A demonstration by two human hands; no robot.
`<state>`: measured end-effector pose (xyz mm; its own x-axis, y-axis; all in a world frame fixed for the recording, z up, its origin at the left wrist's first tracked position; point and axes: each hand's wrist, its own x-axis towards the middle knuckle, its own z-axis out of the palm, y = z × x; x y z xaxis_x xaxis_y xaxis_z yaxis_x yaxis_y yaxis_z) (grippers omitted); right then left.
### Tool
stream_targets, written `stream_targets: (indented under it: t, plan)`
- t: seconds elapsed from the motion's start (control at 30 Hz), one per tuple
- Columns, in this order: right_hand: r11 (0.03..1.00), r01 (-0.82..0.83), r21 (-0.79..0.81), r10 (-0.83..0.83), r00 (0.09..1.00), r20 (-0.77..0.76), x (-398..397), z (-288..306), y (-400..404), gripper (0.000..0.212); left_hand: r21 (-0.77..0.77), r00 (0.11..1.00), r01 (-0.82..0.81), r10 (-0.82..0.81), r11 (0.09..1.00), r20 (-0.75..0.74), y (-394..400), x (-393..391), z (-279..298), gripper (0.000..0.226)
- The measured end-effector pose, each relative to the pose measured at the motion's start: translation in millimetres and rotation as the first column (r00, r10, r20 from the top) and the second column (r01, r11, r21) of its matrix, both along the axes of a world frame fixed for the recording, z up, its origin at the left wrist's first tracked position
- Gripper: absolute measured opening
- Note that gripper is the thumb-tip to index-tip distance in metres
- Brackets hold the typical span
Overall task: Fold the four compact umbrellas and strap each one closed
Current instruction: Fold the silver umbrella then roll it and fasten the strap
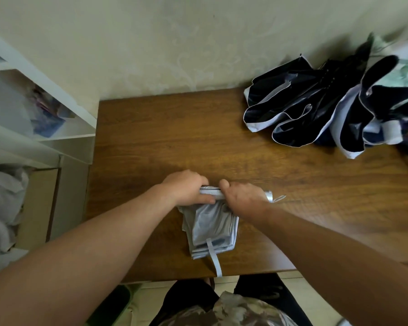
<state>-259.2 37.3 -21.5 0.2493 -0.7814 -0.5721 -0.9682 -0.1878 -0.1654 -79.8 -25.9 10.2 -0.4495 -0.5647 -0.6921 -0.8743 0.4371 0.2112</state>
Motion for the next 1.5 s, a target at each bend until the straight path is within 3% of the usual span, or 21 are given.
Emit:
stream_targets:
  t: [0.1,0.17,0.27,0.4,0.67,0.93,1.0,1.13,1.23,1.37,1.5]
  plan:
    - [0.997,-0.023,-0.070,0.028,0.998,0.063,-2.7,17.3,4.0,0.028,0.035,0.998,-0.023,0.026,0.999,-0.060,9.8,9.8,15.7,0.037]
    - [0.994,-0.027,-0.106,0.036,0.996,0.083,0.0,36.0,2.9,0.040,0.004,0.997,-0.031,0.031,1.000,-0.076,11.9,12.8,33.5,0.037]
    - [0.982,0.000,-0.189,0.018,0.995,0.094,10.0,70.6,-5.4,0.055,-0.101,0.996,0.041,-0.048,0.994,-0.069,9.0,11.4,67.9,0.035]
    - [0.964,0.031,-0.265,-0.001,0.994,0.114,26.7,123.3,-19.7,0.059,-0.235,0.986,0.148,-0.162,0.961,-0.041,-3.4,15.4,125.2,0.032]
    - [0.928,0.045,-0.370,-0.014,0.996,0.086,28.3,198.9,-29.3,0.031,-0.522,0.993,0.118,-0.106,0.845,0.053,-14.6,66.1,207.5,0.030]
    - [0.895,0.041,-0.443,-0.003,0.996,0.087,29.3,228.7,-22.3,0.034,-0.534,0.992,0.047,-0.103,0.844,-0.074,-3.4,78.5,234.7,0.026]
    - [0.902,0.033,-0.431,0.002,0.997,0.081,28.9,229.3,-20.8,0.039,-0.522,0.992,0.042,-0.097,0.852,-0.078,0.6,78.9,235.7,0.020]
    - [0.885,-0.001,-0.466,0.017,0.999,0.029,36.9,240.8,-23.1,0.077,-0.535,0.993,0.025,-0.082,0.845,-0.083,6.0,77.6,235.8,0.015]
    - [0.790,-0.086,-0.607,0.077,0.996,-0.042,61.4,256.2,-31.2,0.064,-0.572,0.992,0.026,-0.093,0.820,-0.088,4.9,72.9,242.3,0.009]
    - [0.811,-0.112,-0.574,0.061,0.992,-0.109,65.1,257.9,-35.0,0.033,-0.578,0.994,0.009,-0.070,0.816,-0.083,4.0,74.4,249.5,0.015]
    - [0.785,-0.106,-0.610,0.020,0.989,-0.147,42.3,260.2,-32.0,0.031,-0.555,0.995,0.002,-0.054,0.832,-0.078,5.2,76.1,255.8,0.016]
